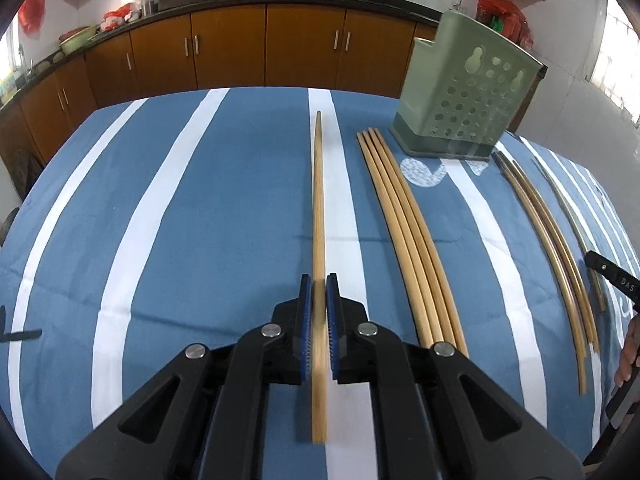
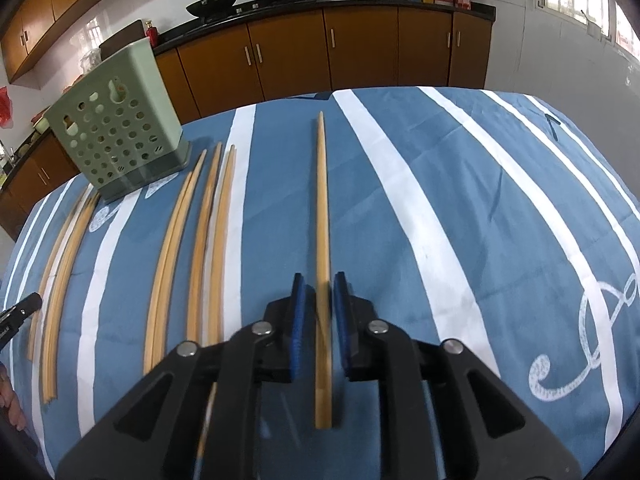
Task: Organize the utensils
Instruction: 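Lift the held chopsticks with both tools and carry them over the green holder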
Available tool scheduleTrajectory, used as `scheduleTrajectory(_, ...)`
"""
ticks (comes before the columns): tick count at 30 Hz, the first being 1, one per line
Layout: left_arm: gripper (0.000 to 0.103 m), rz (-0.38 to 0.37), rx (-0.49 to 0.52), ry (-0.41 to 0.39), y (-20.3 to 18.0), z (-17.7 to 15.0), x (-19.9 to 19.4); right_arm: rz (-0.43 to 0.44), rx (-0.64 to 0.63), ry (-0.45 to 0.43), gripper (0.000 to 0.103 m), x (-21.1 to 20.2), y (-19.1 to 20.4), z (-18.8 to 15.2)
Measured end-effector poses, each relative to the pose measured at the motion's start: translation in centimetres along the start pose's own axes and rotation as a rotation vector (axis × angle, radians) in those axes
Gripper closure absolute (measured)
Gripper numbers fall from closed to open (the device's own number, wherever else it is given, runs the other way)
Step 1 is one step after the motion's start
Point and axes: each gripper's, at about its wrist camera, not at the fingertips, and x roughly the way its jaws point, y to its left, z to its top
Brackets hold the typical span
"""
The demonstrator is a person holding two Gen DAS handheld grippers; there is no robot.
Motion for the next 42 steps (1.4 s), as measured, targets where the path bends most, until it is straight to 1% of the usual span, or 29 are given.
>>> scheduleTrajectory(4, 0.095, 0.008, 0.012, -0.003, -0.3, -0.8, -0.5, -0.006, 0.004, -0.008, 0.083, -0.4, 0.1, -0.8)
scheduleTrajectory(6, 0.095, 0.02, 0.025, -0.014, -0.5, -1.0, -0.6, -0.03, -0.008, -0.014, 0.092, -0.5, 0.2, -1.0)
scheduleTrajectory(7, 0.095, 0.025, 0.028, -0.015, -0.6, -1.0, -0.6, -0.028, -0.006, -0.014, 0.095, -0.5, 0.1, -1.1)
scheduleTrajectory(10, 0.095, 0.028, 0.032, -0.009, -0.5, -0.8, -0.6, -0.007, 0.017, -0.007, 0.095, -0.7, -0.4, -1.0)
scheduleTrajectory(12, 0.095, 0.027, 0.024, -0.017, -0.3, -0.7, -1.1, -0.006, 0.022, -0.038, 0.095, -1.6, -0.6, -0.8)
scheduleTrajectory(15, 0.096, 0.021, 0.012, -0.075, 0.1, 0.0, -3.1, 0.002, 0.022, -0.113, 0.095, -4.0, -0.9, -0.2)
scheduleTrajectory(20, 0.096, 0.019, -0.013, -0.209, 0.4, 2.1, -7.5, 0.015, 0.034, -0.208, 0.095, -7.2, -1.4, 1.0)
scheduleTrajectory(25, 0.096, 0.03, -0.036, -0.333, 0.6, 4.0, -11.0, 0.028, 0.044, -0.324, 0.095, -10.3, -1.5, 2.5)
scheduleTrajectory(28, 0.096, 0.034, -0.047, -0.381, 0.7, 4.9, -12.3, 0.028, 0.042, -0.372, 0.095, -11.5, -1.5, 3.4)
scheduleTrajectory(31, 0.096, 0.041, -0.047, -0.405, 0.7, 5.9, -12.9, 0.029, 0.035, -0.401, 0.095, -12.2, -1.3, 4.2)
scheduleTrajectory(34, 0.096, 0.05, -0.039, -0.426, 0.8, 7.5, -13.5, 0.047, 0.019, -0.435, 0.095, -13.2, -0.6, 5.9)
scheduleTrajectory(37, 0.096, 0.052, -0.032, -0.458, 0.9, 9.3, -14.7, 0.086, 0.004, -0.497, 0.095, -15.2, 0.3, 8.0)
scheduleTrajectory(40, 0.096, 0.038, -0.03, -0.511, 0.6, 11.6, -16.7, 0.142, -0.01, -0.584, 0.095, -18.1, 1.4, 10.6)
scheduleTrajectory(42, 0.096, 0.026, -0.028, -0.545, 0.2, 12.7, -17.8, 0.205, -0.007, -0.634, 0.095, -20.2, 2.2, 12.4)
